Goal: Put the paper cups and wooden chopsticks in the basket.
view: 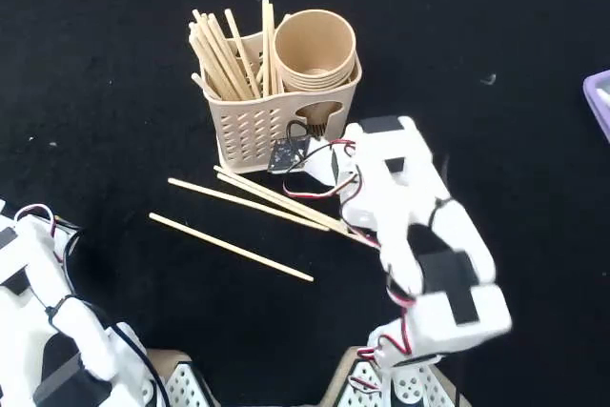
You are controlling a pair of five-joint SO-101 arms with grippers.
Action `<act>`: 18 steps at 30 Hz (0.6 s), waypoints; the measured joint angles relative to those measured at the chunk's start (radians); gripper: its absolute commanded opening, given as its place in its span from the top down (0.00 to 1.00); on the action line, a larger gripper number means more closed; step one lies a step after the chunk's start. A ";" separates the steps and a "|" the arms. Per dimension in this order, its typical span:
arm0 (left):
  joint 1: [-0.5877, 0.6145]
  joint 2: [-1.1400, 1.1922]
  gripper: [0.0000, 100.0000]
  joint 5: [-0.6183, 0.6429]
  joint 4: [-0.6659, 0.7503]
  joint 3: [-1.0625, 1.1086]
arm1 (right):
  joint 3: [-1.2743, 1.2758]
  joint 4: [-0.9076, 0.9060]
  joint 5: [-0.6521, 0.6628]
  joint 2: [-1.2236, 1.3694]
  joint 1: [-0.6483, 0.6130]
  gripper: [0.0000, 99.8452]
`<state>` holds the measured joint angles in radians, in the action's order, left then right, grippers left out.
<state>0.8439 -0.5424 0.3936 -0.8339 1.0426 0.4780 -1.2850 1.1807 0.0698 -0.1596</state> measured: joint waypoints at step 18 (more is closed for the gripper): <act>0.000 0.000 0.79 0.002 0.000 0.000 | 0.313 0.209 -0.189 -0.253 -0.137 0.77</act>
<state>0.8439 -0.5424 0.3951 -0.8339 1.0426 0.7910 -1.0764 0.9920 -0.1834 -0.2961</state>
